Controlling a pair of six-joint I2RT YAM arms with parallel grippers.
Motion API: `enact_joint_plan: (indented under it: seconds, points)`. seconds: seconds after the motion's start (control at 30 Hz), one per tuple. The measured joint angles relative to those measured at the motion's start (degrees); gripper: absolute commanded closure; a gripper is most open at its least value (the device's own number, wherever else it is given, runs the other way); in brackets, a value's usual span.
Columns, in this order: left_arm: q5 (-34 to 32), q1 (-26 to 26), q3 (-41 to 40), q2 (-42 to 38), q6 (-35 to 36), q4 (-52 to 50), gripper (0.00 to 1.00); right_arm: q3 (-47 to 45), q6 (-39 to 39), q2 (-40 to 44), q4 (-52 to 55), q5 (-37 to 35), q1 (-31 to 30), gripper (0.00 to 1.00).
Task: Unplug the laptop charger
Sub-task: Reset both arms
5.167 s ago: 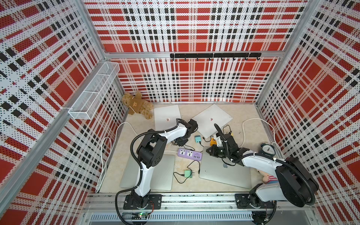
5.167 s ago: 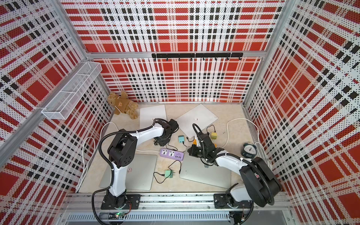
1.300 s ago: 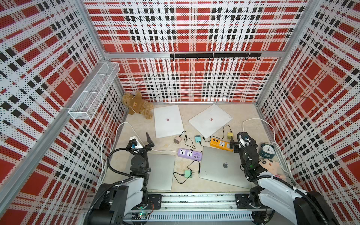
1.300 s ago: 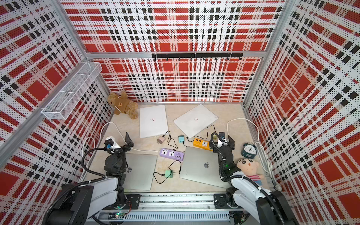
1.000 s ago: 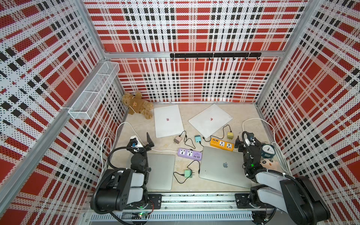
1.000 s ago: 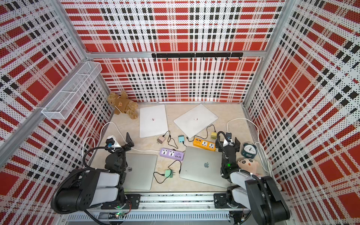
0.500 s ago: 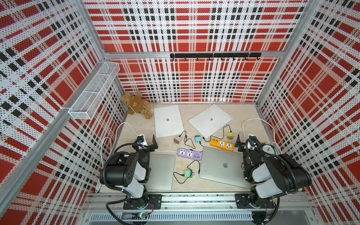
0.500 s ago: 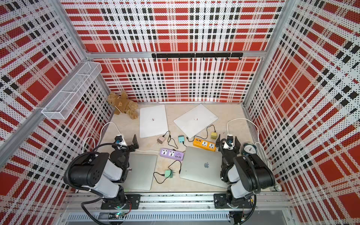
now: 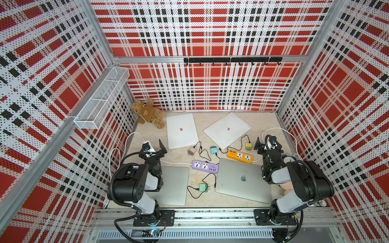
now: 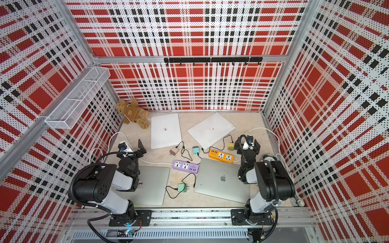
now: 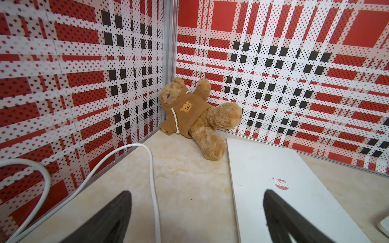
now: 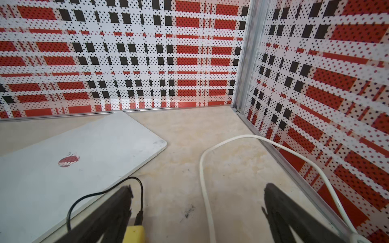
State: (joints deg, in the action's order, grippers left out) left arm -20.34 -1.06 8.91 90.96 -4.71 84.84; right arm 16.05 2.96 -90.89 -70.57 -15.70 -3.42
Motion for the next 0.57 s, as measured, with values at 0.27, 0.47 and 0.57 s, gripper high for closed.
enact_joint_plan:
  seconds: [0.27,0.47,0.57]
  points:
    - [-1.05,-0.04,0.02,-0.04,-0.02,-0.50,0.02,-0.02,1.03,0.00,3.34,1.46,0.02,0.00]
    - [-1.16,-0.07,0.02,-0.04,-0.02,-0.52,0.02,-0.02,1.22,0.00,4.28,1.88,0.02,0.00]
    - [-1.53,-0.37,0.02,-0.07,-0.02,-0.66,0.02,-0.02,1.22,0.00,4.33,2.05,0.11,0.00]
